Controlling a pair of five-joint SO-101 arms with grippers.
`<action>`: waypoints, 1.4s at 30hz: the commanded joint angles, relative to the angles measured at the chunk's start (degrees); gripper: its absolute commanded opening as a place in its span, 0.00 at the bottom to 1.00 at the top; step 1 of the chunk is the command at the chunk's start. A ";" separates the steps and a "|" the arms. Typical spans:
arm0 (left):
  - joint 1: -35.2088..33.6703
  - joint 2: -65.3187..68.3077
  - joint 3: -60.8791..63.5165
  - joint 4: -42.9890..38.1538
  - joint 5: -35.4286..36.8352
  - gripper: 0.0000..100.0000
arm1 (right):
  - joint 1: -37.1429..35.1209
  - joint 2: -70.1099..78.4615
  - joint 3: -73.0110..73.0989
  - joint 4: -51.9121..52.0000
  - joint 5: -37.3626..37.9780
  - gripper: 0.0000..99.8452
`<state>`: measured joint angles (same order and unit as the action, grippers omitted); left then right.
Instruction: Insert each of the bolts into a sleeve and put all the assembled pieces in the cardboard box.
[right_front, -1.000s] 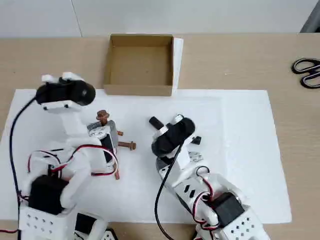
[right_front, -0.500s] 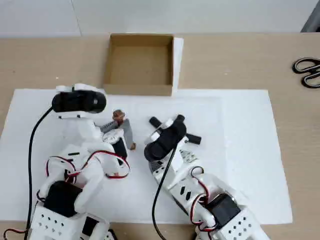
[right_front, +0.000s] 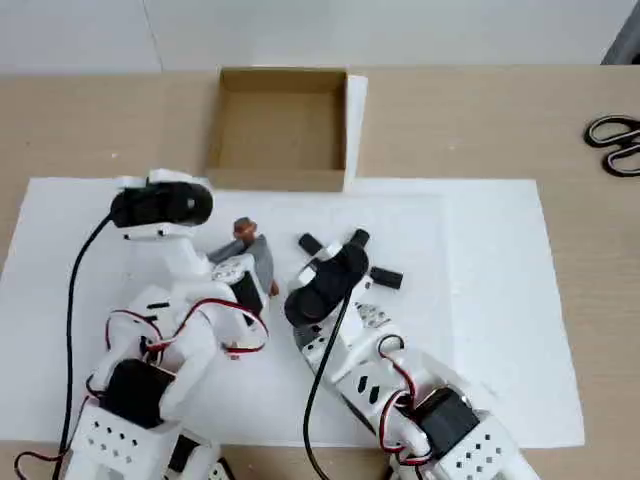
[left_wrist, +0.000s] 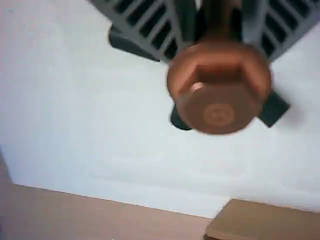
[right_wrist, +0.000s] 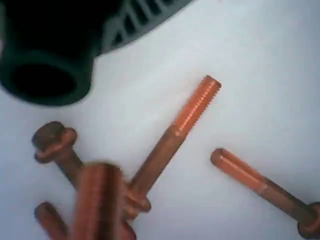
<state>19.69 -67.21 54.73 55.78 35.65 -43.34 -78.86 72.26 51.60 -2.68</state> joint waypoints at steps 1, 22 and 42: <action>2.29 -1.05 0.57 -3.87 2.46 0.01 | -0.40 -1.19 -0.26 -1.54 -0.62 0.00; 2.99 -0.97 1.01 -5.01 4.66 0.01 | -0.48 -1.19 -0.26 -5.05 -0.62 0.00; 5.01 -1.14 1.01 -4.92 4.66 0.01 | -0.13 -1.19 2.64 -9.19 -0.62 0.00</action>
<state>24.18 -67.30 56.22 52.18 39.96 -43.60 -79.12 75.08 44.22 -2.77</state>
